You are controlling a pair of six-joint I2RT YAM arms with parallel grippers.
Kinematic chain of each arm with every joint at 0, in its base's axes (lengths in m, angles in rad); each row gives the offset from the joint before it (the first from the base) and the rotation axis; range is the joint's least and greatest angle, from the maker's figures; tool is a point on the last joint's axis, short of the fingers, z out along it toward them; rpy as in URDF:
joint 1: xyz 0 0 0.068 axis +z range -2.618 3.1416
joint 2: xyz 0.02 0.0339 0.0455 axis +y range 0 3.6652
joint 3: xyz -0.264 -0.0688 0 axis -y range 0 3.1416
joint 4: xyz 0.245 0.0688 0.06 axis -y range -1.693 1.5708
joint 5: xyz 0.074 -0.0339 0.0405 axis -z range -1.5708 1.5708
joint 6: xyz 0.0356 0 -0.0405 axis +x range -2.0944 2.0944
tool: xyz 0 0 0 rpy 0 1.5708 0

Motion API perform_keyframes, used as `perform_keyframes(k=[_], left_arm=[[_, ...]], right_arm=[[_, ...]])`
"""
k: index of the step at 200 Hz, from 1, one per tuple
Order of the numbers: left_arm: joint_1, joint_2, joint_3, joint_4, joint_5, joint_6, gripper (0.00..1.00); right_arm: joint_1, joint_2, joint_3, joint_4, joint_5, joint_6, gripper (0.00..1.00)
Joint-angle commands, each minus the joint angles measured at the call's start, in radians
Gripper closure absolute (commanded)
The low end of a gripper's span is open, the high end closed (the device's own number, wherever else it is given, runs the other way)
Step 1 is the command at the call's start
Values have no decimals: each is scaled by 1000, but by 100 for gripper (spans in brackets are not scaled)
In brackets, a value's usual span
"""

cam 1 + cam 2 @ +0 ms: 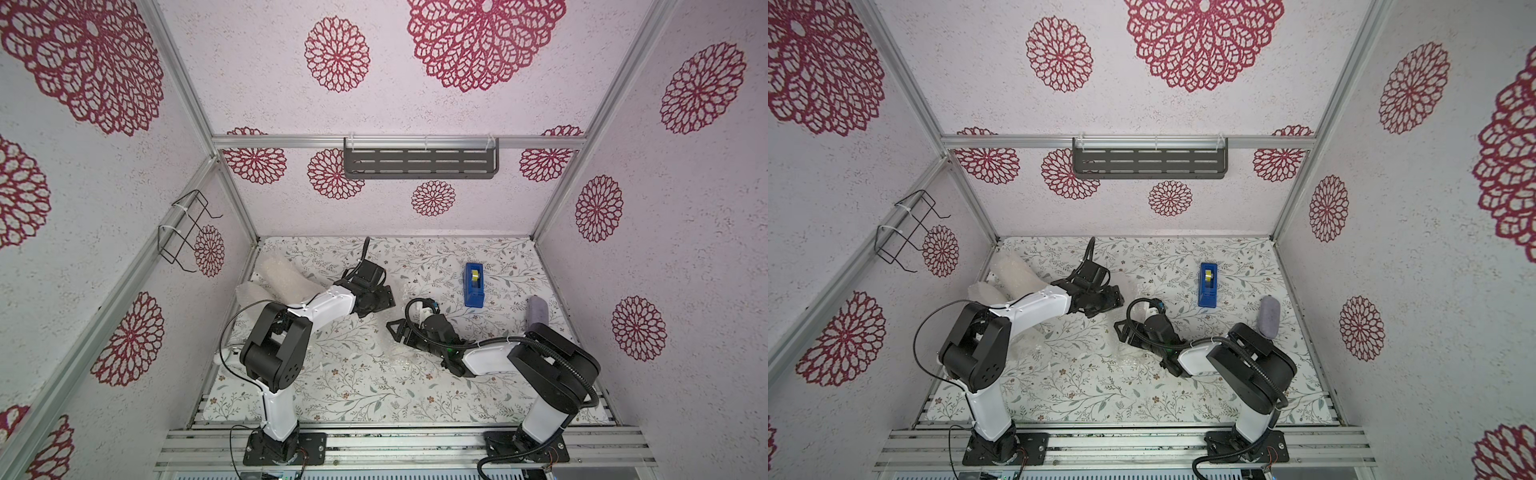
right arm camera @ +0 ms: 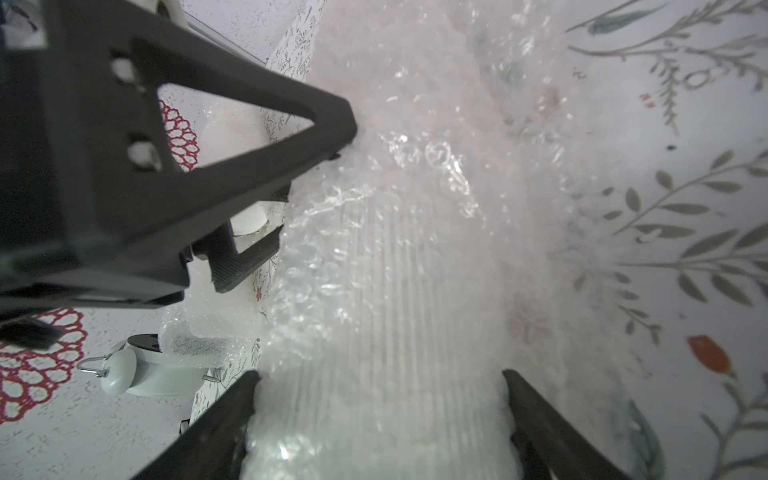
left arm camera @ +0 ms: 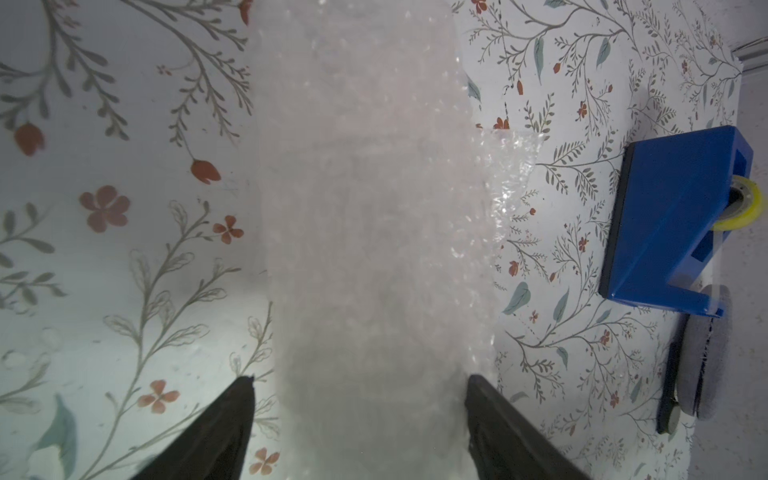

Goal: Wrap vases in bubble wrap
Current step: Wrap the vase in bubble wrap.

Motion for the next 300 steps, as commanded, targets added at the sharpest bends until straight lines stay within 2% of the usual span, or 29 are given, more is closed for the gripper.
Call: perform_keyframes(k=[1, 41, 47, 103, 131, 147, 178, 224, 242, 264, 300], left_arm=[[-4, 35, 30, -55, -46, 3, 29], [-7, 65, 51, -111, -110, 30, 39], [-8, 67, 51, -112, -117, 33, 39], [-9, 117, 65, -121, -133, 44, 39], [-14, 133, 83, -137, -130, 48, 40], [-18, 130, 85, -137, -133, 50, 39], [-21, 134, 99, -149, -136, 51, 39], [-24, 134, 116, -169, -141, 51, 39], [-25, 133, 118, -171, -142, 51, 39], [-25, 136, 118, -168, -139, 51, 39], [-23, 144, 123, -151, -118, 54, 38]], right_arm=[[19, 21, -12, -96, -71, 13, 15], [23, -50, 3, -208, -36, -76, 6], [23, -66, 11, -242, -28, -97, 1], [10, -249, 36, -466, 58, -240, 1], [-49, -355, 9, -517, 127, -264, 1], [-139, -380, -25, -471, 88, -230, 1], [-296, -251, 48, -440, -61, -210, 1], [-350, -41, 176, -342, -153, -249, 3], [-362, 40, 228, -320, -190, -249, 9], [-364, 116, 294, -361, -180, -276, 15], [-364, 228, 333, -261, -309, -252, 38]])
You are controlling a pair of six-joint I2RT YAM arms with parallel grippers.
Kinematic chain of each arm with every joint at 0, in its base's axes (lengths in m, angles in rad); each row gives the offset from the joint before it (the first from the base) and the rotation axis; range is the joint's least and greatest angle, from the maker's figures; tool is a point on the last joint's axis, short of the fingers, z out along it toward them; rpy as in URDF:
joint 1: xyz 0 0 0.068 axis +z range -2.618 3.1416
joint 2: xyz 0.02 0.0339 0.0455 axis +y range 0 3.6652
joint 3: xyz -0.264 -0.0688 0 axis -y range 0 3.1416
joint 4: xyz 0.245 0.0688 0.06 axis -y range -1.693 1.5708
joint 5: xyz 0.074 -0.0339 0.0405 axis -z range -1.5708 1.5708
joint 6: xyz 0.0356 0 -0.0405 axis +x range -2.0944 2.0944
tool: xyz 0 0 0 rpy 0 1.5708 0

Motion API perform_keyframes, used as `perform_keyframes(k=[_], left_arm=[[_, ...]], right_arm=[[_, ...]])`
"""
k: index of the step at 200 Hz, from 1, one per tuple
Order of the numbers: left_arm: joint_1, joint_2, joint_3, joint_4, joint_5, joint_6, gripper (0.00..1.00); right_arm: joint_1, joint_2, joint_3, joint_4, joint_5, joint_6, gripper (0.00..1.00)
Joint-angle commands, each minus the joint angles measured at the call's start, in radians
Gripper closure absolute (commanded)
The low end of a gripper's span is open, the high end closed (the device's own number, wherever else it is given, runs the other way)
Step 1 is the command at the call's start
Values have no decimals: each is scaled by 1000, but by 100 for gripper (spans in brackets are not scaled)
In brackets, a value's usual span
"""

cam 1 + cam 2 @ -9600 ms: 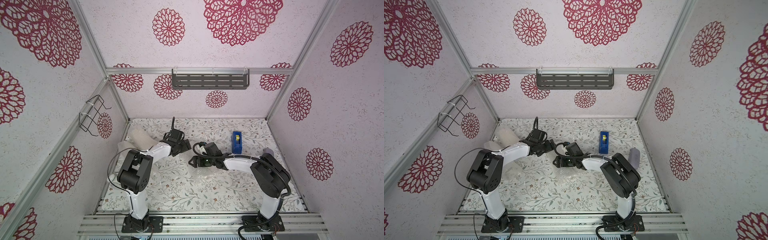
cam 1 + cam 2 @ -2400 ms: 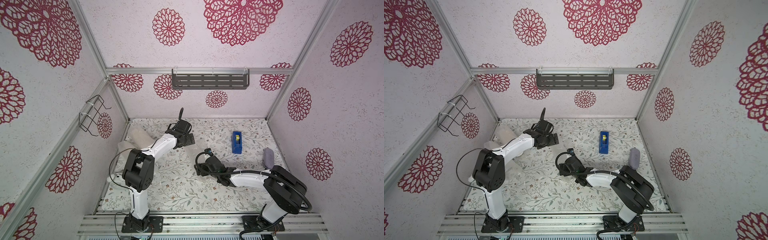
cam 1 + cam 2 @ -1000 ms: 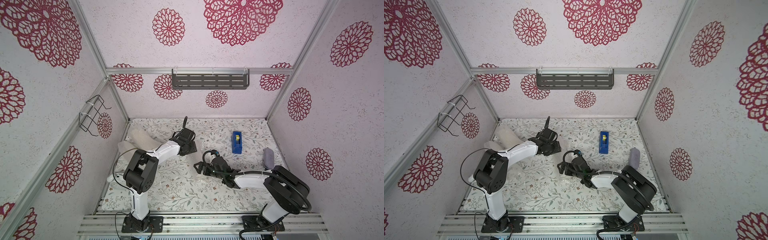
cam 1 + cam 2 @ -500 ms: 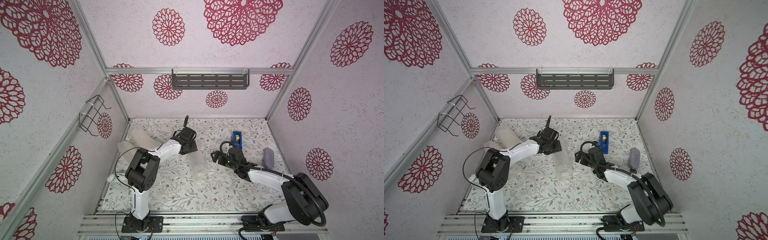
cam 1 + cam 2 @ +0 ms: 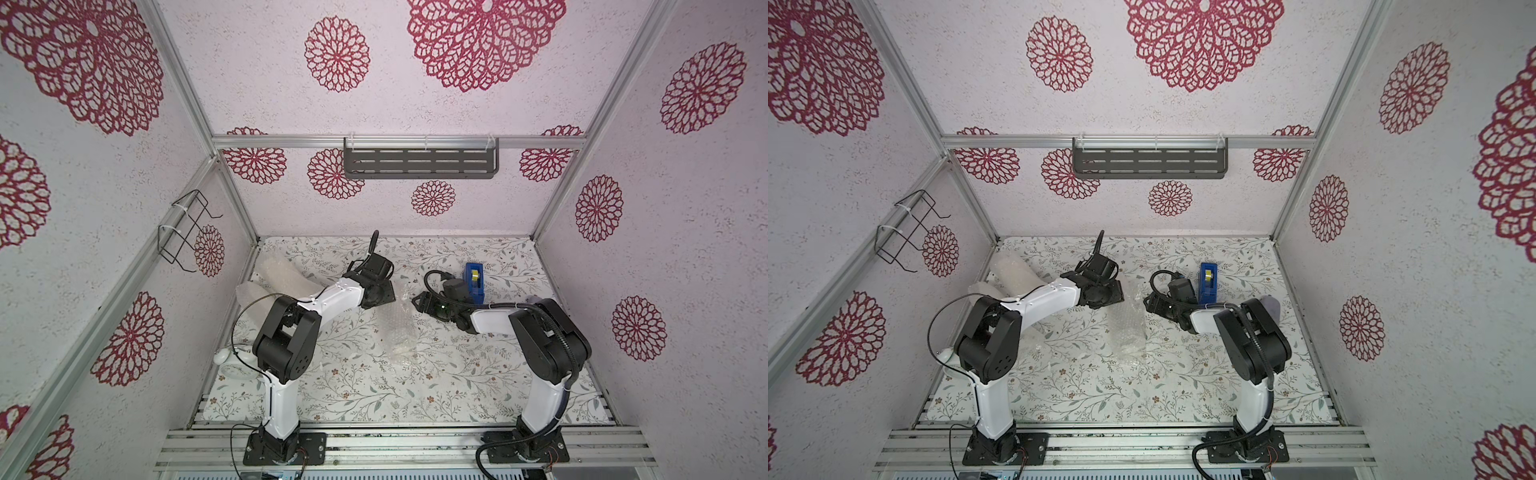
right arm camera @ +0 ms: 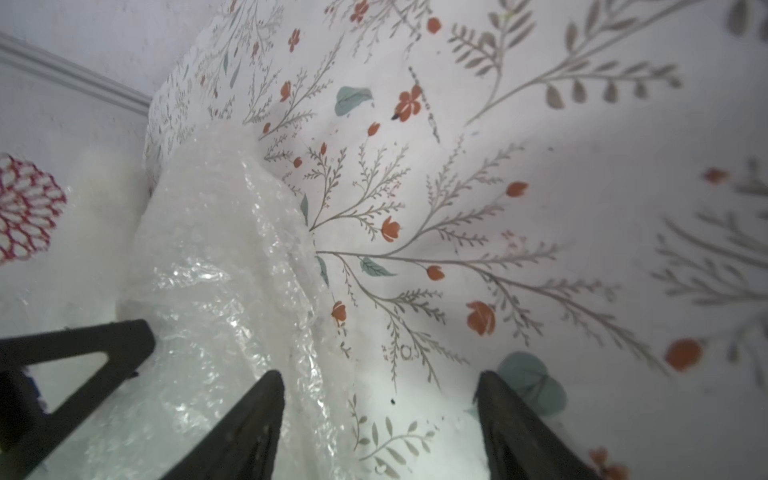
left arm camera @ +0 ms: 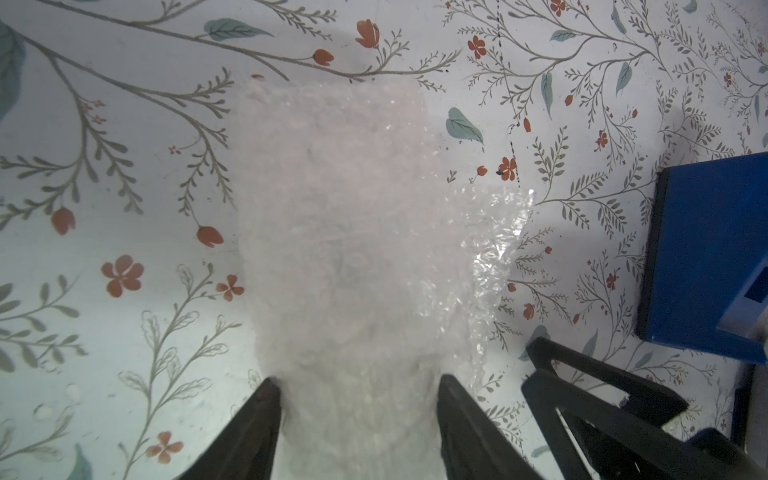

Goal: Wrap vases in bubble wrap
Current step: Wrap the vase in bubble wrap.

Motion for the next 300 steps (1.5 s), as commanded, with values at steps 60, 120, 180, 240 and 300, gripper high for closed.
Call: perform_keyframes(k=[60, 120, 180, 240, 300], left_arm=[[5, 56, -15, -50, 14, 7, 38], [20, 52, -7, -45, 33, 1, 38], [42, 25, -42, 13, 94, -11, 39], [57, -50, -98, 97, 147, -21, 39], [59, -121, -130, 178, 201, -19, 22]], right_arm=[[2, 108, 15, 199, -175, 58, 55], [10, 133, 14, 314, -241, 96, 90], [94, 30, -24, 318, -111, -20, 97], [174, -8, -42, 350, -48, -50, 98], [205, -19, -45, 354, -40, -66, 98]])
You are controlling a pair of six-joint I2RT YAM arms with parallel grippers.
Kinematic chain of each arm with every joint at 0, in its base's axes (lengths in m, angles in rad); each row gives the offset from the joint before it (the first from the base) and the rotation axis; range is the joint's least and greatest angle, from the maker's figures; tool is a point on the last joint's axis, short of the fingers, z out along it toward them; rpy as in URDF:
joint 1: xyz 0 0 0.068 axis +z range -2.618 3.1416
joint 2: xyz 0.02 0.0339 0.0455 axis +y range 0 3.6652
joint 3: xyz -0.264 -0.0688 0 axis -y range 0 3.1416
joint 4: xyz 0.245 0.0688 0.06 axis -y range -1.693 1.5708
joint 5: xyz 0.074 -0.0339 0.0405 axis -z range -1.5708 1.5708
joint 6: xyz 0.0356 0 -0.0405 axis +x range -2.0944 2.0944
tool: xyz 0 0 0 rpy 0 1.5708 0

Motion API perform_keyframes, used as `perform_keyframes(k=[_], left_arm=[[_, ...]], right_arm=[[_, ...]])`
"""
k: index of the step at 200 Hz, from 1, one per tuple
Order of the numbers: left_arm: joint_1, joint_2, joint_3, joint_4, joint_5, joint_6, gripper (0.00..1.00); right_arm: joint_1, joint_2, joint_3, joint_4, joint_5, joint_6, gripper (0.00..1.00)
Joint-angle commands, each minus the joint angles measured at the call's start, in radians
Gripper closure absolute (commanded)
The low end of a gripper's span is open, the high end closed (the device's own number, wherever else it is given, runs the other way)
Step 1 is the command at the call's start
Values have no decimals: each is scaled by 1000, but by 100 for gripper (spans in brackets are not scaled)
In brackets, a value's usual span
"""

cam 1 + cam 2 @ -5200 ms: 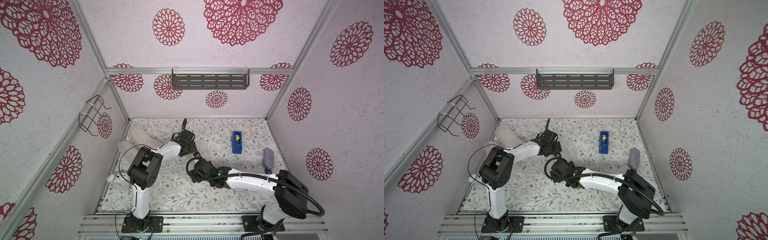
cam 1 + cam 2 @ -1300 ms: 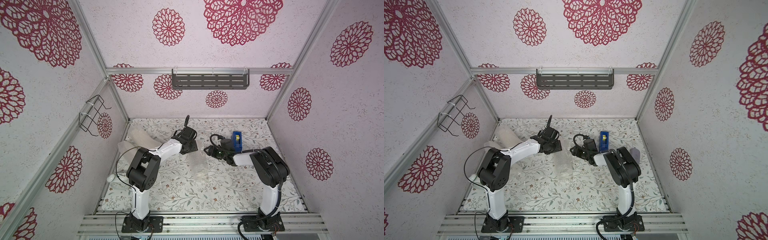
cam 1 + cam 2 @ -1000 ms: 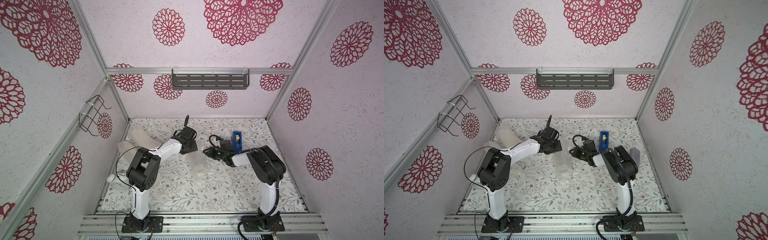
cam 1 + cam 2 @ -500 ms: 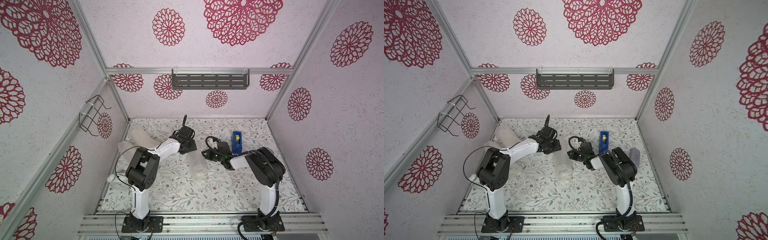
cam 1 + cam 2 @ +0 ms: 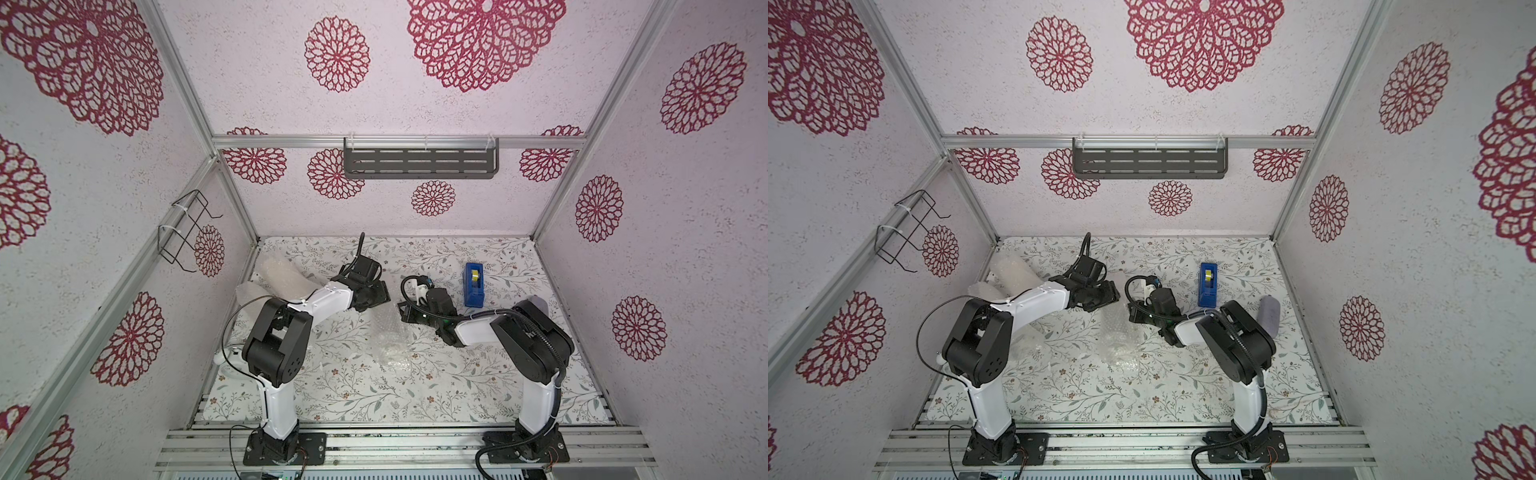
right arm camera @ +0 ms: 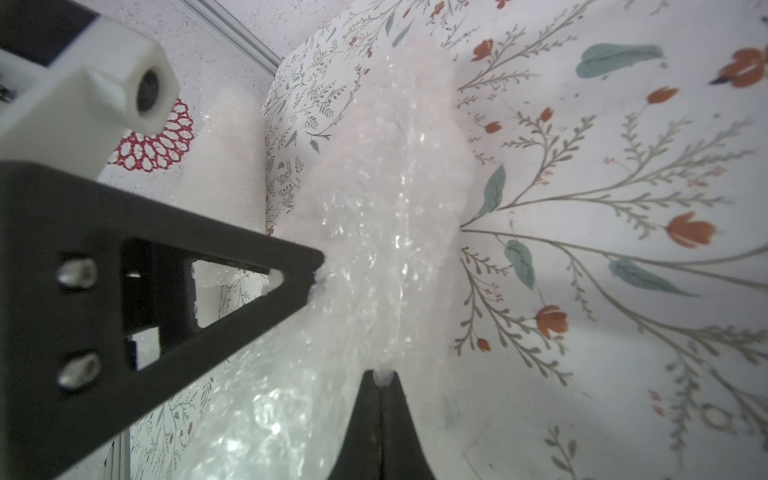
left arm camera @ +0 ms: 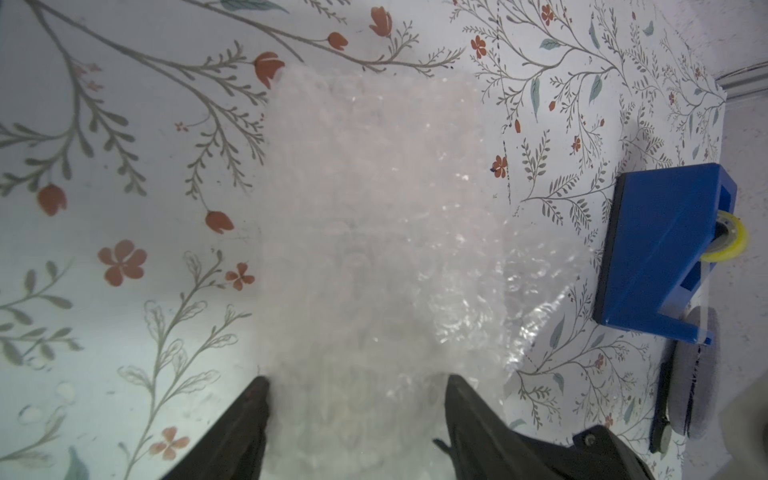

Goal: Wrap vases in bubble wrap
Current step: Wrap the vase in bubble wrap.

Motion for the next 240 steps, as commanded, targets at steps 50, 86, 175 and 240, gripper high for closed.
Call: perform_keyframes(k=[50, 86, 175, 240], left_arm=[[3, -79, -23, 138, 86, 0, 6], [4, -57, -4, 148, 108, 14, 2], [5, 49, 80, 15, 27, 10, 16], [6, 116, 104, -57, -44, 17, 51]], right_arm=[[45, -23, 28, 46, -30, -28, 98], [58, -16, 45, 35, -27, -39, 98], [86, -12, 82, 0, 3, -64, 97], [86, -43, 72, -44, 52, -73, 90]])
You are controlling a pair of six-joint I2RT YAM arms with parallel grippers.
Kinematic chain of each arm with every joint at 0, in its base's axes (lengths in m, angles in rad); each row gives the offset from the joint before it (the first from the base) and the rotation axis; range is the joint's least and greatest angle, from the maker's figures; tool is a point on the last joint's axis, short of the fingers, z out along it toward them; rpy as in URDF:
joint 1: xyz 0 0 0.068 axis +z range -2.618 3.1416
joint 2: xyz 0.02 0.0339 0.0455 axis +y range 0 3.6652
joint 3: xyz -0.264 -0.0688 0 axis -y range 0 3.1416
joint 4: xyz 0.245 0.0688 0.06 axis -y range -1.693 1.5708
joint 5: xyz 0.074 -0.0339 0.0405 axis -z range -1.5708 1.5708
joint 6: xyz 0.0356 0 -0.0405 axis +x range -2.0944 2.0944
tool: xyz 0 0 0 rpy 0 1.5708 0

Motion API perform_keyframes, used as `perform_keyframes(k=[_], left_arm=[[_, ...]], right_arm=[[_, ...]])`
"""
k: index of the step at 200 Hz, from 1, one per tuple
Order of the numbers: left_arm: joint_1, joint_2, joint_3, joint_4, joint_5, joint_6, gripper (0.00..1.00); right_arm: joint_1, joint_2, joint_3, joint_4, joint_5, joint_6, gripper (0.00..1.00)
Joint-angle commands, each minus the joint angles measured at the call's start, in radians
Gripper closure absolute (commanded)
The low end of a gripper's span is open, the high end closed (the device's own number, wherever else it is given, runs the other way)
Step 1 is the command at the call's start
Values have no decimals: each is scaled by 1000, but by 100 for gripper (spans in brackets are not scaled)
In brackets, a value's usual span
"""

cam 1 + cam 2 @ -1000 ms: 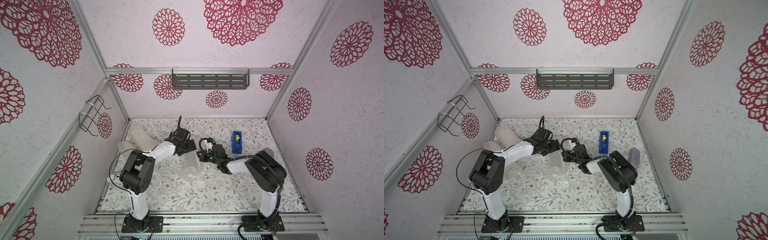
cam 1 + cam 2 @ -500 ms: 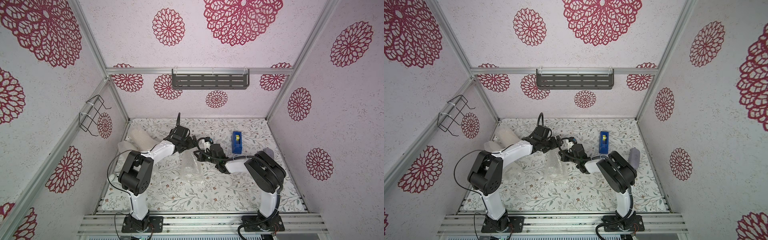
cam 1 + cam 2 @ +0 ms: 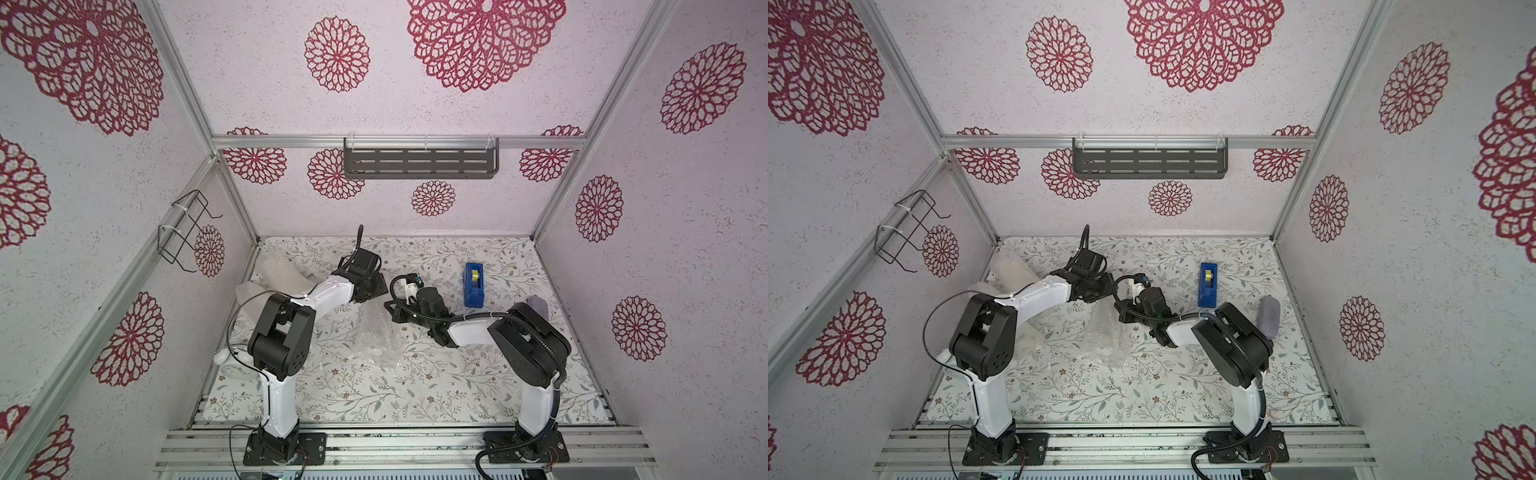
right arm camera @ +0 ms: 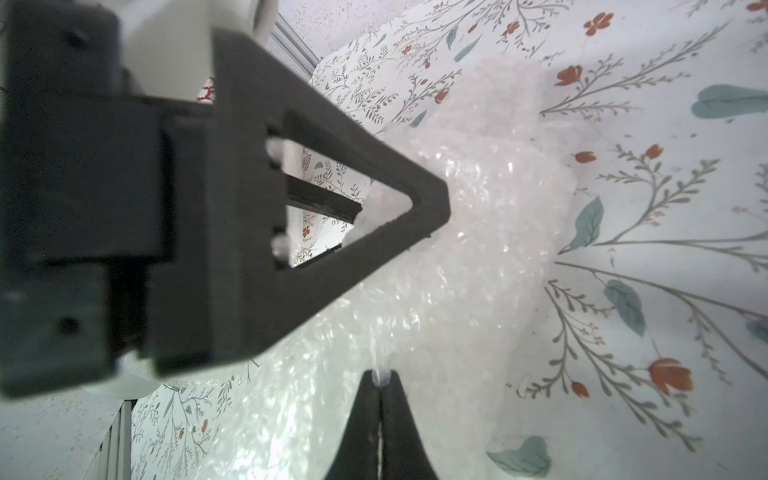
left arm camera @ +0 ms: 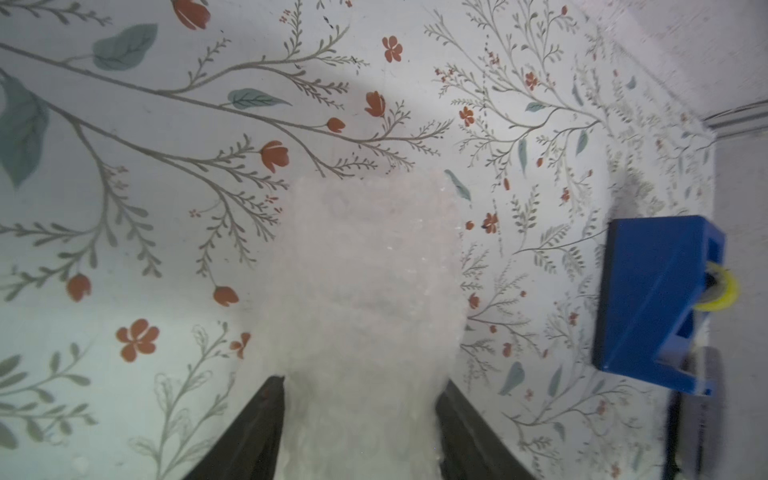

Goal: Wrap vases in bubble wrap
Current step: Wrap the vase in bubble wrap.

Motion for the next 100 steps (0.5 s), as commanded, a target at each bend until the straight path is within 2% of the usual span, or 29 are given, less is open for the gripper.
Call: perform_keyframes(k=[1, 37, 69, 100], left_arm=[[-16, 38, 4, -51, 16, 5, 51], [-16, 46, 7, -58, -1, 17, 65], [-16, 58, 7, -62, -6, 25, 71], [-16, 62, 7, -61, -9, 30, 76]], right_arm=[[20, -44, 15, -32, 8, -27, 90], [0, -100, -22, -83, 24, -62, 76], [-41, -190, -96, -91, -6, -79, 64], [-79, -314, -134, -217, 16, -138, 56]])
